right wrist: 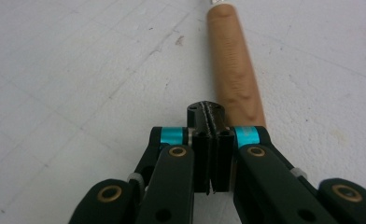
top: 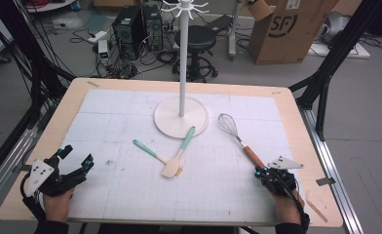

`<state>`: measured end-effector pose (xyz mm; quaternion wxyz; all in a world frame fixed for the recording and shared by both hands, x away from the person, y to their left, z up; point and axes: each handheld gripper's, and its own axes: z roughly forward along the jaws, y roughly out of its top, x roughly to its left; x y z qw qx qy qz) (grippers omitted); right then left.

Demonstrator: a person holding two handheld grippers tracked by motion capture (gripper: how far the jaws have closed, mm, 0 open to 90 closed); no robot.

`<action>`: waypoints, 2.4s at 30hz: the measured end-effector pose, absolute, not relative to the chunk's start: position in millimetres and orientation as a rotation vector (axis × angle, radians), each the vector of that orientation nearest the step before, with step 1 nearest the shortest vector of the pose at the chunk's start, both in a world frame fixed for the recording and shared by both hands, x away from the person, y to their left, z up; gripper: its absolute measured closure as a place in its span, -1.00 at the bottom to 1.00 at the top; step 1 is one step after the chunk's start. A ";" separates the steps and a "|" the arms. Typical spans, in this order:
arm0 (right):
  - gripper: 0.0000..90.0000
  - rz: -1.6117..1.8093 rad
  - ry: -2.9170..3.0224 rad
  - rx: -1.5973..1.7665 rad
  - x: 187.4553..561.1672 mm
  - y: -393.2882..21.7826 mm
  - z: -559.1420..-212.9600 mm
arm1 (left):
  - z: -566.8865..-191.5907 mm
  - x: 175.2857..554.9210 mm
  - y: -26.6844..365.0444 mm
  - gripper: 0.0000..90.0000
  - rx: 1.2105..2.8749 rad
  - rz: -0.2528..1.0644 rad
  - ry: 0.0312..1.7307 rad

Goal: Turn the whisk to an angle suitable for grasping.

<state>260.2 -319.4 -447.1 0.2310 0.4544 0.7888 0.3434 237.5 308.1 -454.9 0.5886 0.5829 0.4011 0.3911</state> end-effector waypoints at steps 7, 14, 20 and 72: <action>0.99 0.987 2.125 1.272 262.7 -323.6 -439.8 | -454.9 237.7 307.9 -0.53 1.361 0.916 0.934; 0.99 1.028 2.081 1.315 307.0 -310.7 -419.1 | -454.8 237.9 307.7 -0.52 1.361 0.916 0.937; 0.99 0.938 2.108 1.388 358.9 -295.6 -419.2 | -454.7 238.1 307.9 -0.53 1.363 0.913 0.937; 0.99 1.011 2.631 1.098 390.6 -230.8 -422.6 | -454.9 237.6 308.0 -0.51 1.360 0.912 0.933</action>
